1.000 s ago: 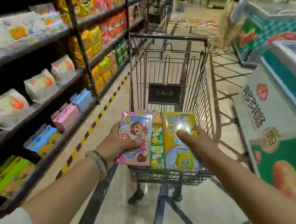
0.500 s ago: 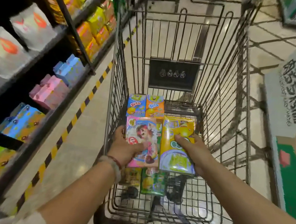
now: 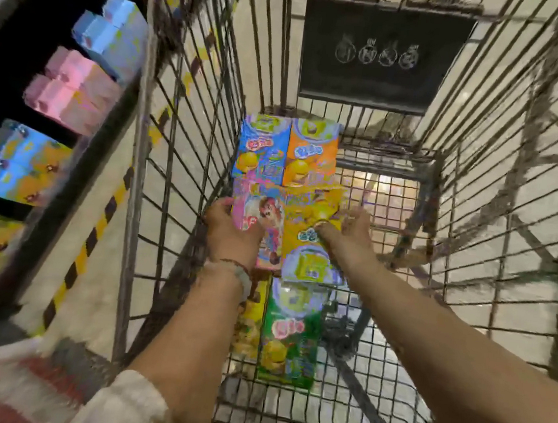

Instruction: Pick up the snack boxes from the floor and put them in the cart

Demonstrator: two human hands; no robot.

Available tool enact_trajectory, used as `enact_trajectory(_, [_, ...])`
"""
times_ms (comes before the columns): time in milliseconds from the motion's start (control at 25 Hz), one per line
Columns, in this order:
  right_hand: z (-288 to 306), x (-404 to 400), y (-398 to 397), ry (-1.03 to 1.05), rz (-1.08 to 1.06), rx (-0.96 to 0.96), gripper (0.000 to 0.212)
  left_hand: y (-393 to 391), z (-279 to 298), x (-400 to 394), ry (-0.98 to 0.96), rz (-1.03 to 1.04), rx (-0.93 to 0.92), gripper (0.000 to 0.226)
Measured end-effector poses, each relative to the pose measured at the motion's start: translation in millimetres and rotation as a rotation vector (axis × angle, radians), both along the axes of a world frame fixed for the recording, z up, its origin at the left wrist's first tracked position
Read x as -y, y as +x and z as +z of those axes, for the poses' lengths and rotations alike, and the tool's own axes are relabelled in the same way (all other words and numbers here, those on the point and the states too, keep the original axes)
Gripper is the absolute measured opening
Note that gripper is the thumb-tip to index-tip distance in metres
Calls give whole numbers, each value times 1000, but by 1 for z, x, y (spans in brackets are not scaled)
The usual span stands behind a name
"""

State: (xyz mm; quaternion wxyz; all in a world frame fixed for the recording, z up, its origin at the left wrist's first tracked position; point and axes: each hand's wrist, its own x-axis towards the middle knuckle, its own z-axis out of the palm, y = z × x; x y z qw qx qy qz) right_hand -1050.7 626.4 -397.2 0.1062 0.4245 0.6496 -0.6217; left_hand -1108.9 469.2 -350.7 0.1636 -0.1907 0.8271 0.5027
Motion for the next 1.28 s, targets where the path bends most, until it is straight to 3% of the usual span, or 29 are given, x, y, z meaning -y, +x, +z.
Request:
enact_trajectory(160, [-6, 8, -2, 111, 40, 80, 49, -1, -21, 9, -222, -186, -61, 65])
enact_trajectory(240, [-1, 10, 2, 145, 89, 83, 60, 4, -20, 8, -379, -261, -197, 50])
enact_trajectory(360, [7, 12, 4, 113, 47, 41, 46, 11, -20, 4, -601, -394, -416, 34])
enact_trajectory(440, [3, 13, 7, 157, 52, 23, 40, 10, -23, 2, -640, -506, -271, 34])
enact_trajectory(480, [4, 15, 8, 175, 75, 13, 38, 10, -25, 2, -628, -526, -190, 38])
enact_trajectory(600, [7, 19, 11, 164, 144, -19, 32, 15, -33, 0, -544, -549, -179, 47])
enact_trajectory(880, [14, 15, 19, -1, 196, -29, 50, 18, -14, -4, -333, -561, -51, 55])
enact_trajectory(1080, [56, 1, 5, 180, 226, 57, 43, -1, 50, -8, -233, -603, -111, 37])
enact_trajectory(1160, [86, -10, -3, 249, 288, 85, 44, -9, 88, -5, -171, -627, -112, 34])
enact_trajectory(1280, [149, -17, -13, 351, 429, 51, 29, -15, 150, 9, -109, -685, -106, 33])
